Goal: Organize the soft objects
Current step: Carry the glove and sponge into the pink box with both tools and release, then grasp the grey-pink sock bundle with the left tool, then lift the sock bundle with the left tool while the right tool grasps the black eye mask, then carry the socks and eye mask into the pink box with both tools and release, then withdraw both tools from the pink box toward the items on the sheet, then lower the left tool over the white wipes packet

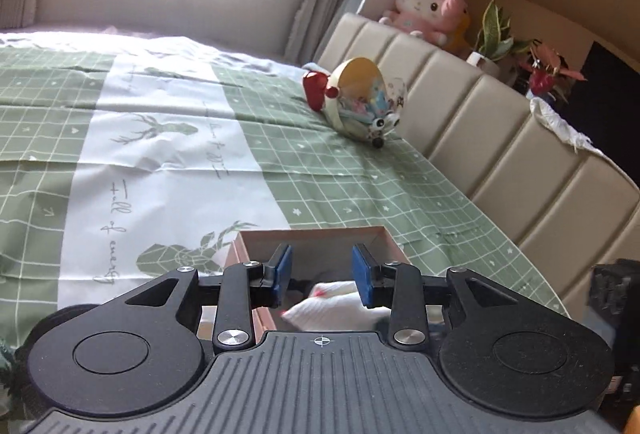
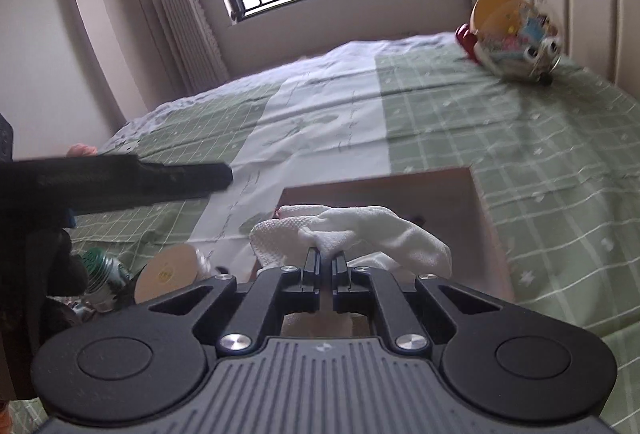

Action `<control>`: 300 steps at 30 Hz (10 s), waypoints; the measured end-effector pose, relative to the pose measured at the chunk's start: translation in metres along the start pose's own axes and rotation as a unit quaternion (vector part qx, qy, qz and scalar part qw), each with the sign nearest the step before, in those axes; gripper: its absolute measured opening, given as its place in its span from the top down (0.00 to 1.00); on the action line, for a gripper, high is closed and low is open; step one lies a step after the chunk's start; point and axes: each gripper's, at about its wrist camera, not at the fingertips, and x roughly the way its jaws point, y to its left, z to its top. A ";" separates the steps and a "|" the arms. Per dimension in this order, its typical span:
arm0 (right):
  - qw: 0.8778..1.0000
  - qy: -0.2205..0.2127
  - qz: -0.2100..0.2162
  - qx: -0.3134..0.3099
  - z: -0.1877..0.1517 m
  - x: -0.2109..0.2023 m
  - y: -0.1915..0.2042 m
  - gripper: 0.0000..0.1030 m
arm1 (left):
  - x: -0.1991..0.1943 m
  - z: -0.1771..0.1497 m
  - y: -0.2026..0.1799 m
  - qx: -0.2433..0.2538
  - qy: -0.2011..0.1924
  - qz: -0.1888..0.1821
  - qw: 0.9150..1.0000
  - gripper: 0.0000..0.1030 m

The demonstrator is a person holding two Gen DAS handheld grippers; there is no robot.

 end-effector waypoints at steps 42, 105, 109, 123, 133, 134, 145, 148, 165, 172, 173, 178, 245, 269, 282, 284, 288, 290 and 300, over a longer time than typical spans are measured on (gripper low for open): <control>0.972 -0.030 -0.082 -0.220 -0.167 -0.028 0.142 0.45 | -0.213 -0.169 0.149 -0.053 -0.058 0.189 0.979 0.65; 0.995 -0.042 -0.085 0.018 -0.070 0.099 0.236 0.95 | -0.199 -0.128 0.264 -0.118 -0.053 0.194 0.972 0.77; 0.994 -0.067 -0.079 -0.037 -0.055 0.071 0.244 0.96 | -0.200 -0.117 0.252 -0.097 -0.058 0.203 0.973 0.77; 0.991 -0.088 -0.015 -0.101 0.000 -0.014 0.237 0.96 | -0.213 -0.050 0.174 -0.005 -0.102 0.202 0.974 0.77; 0.983 -0.141 -0.013 -0.119 0.038 -0.058 0.236 0.96 | -0.206 -0.023 0.130 0.041 -0.112 0.199 0.973 0.77; 0.982 -0.148 -0.015 -0.120 0.040 -0.063 0.234 0.96 | -0.205 -0.021 0.125 0.045 -0.113 0.197 0.973 0.77; 0.971 -0.207 -0.048 -0.108 0.058 -0.128 0.178 0.96 | -0.162 -0.004 0.050 0.091 -0.100 0.135 0.982 0.77; 0.969 -0.216 -0.062 -0.102 0.061 -0.143 0.156 0.96 | -0.142 0.001 0.031 0.086 -0.089 0.104 0.987 0.77; 0.971 -0.198 -0.115 -0.075 0.081 -0.152 0.044 1.00 | -0.028 -0.001 -0.031 0.069 -0.007 -0.021 0.997 0.77; 0.978 -0.155 -0.112 -0.082 0.054 -0.143 0.015 0.98 | 0.067 -0.002 -0.023 -0.003 0.090 -0.085 0.992 0.62; 0.981 -0.145 -0.105 -0.079 0.049 -0.141 0.011 0.95 | 0.081 -0.008 -0.028 0.028 0.116 -0.043 0.992 0.62; 0.986 -0.071 -0.118 -0.090 0.006 -0.111 -0.011 0.68 | 0.091 -0.033 -0.039 0.118 0.096 0.028 0.988 0.62; 0.993 -0.019 -0.115 0.037 -0.021 -0.093 -0.063 0.86 | 0.059 -0.052 -0.049 0.066 0.053 0.032 0.996 0.58; 0.991 0.060 -0.106 0.052 0.000 0.004 -0.036 0.87 | -0.145 -0.132 0.098 -0.030 -0.003 0.136 0.990 0.58; 0.991 -0.015 -0.100 -0.087 -0.077 -0.050 0.054 0.56 | -0.151 -0.157 0.138 -0.074 -0.010 0.144 0.987 0.58; 0.989 -0.011 -0.098 -0.111 -0.097 -0.042 0.071 0.56 | -0.152 -0.156 0.141 -0.077 -0.011 0.144 0.987 0.58; 0.987 -0.003 -0.076 -0.139 -0.126 -0.030 0.096 0.56 | -0.154 -0.155 0.138 -0.076 -0.017 0.141 0.987 0.58; 0.989 0.002 -0.057 -0.134 -0.136 -0.027 0.103 0.56 | -0.152 -0.153 0.135 -0.068 -0.017 0.140 0.988 0.58; 0.985 -0.018 -0.045 -0.164 -0.135 -0.033 0.124 0.56 | -0.136 -0.152 0.116 -0.019 0.007 0.148 0.989 0.58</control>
